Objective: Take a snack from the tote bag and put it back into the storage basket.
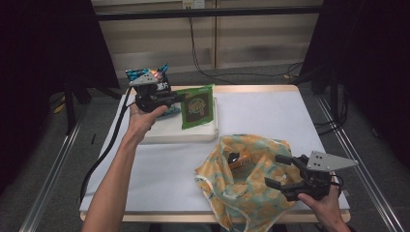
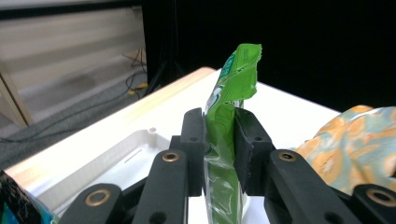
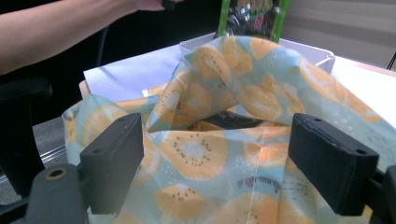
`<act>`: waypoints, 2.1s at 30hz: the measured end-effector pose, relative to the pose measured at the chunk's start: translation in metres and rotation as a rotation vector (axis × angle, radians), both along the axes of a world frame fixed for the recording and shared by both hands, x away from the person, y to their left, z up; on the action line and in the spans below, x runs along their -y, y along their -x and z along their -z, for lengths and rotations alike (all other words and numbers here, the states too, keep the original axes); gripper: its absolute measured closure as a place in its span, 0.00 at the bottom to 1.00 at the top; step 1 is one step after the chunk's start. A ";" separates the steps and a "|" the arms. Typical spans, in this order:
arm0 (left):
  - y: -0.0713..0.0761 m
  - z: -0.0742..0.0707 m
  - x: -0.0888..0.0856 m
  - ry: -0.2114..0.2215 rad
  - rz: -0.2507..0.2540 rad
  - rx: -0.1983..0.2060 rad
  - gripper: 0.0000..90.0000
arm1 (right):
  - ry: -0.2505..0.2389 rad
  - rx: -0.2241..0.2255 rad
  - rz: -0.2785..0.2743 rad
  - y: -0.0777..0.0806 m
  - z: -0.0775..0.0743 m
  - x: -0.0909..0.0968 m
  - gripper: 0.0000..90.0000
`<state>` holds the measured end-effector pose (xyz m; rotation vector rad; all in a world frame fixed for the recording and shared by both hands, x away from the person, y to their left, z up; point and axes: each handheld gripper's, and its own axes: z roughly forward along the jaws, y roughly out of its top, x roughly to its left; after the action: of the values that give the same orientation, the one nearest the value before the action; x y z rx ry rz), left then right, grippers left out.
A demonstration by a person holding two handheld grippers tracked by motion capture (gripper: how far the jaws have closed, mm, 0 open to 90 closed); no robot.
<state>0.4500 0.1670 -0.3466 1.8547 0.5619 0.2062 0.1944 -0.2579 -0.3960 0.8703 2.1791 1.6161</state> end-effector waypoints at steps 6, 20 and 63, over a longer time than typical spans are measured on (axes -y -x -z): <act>-0.022 0.015 -0.001 -0.021 -0.029 -0.034 0.84 | -0.005 0.002 0.003 0.000 -0.001 0.003 0.20; -0.071 0.043 -0.003 -0.002 -0.093 -0.079 0.84 | -0.010 -0.010 -0.010 -0.001 0.001 0.002 0.20; -0.104 0.067 0.005 -0.151 -0.278 -0.083 0.52 | -0.014 -0.022 -0.019 -0.004 0.005 0.006 0.20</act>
<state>0.5538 0.1622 -0.4132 1.9331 0.8833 0.3655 0.1983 -0.2640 -0.4010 0.8787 2.1997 1.6399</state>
